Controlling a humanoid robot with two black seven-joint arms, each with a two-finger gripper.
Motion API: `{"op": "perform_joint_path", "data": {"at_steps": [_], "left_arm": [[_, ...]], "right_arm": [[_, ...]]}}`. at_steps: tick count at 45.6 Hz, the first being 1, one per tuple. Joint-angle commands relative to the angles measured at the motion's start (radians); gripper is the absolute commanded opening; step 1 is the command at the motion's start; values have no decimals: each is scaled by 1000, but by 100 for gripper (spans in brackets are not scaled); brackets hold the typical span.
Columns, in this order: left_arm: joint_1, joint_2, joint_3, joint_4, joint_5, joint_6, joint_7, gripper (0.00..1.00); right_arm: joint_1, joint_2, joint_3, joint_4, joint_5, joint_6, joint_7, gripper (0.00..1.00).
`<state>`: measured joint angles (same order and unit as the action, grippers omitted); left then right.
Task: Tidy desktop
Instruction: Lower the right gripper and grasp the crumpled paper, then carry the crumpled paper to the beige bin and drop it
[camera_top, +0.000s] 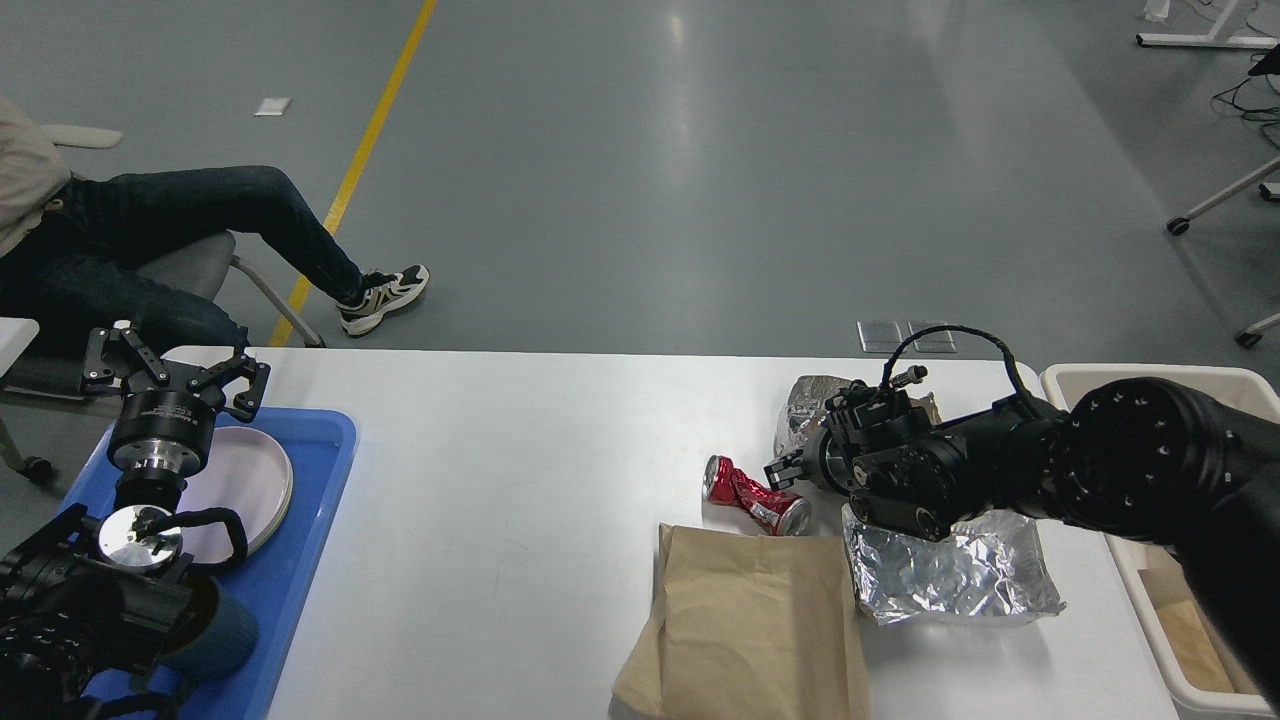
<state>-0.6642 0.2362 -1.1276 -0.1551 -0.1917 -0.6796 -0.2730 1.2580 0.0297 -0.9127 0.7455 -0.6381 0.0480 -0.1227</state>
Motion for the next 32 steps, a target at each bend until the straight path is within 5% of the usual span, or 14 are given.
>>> {"op": "perform_joint_path", "data": {"at_steps": [1,8,32], "left_arm": [[0,0,0,-1,0,0,0,96],[0,0,0,0,0,0,0,96],[0,0,0,-1,0,0,0,96]], "right_arm": [[0,2,0,0,0,-2,0,10],[9,2,5,0,2,-2,0,0],[80,2,11,6,3,-31,0,0]]}}
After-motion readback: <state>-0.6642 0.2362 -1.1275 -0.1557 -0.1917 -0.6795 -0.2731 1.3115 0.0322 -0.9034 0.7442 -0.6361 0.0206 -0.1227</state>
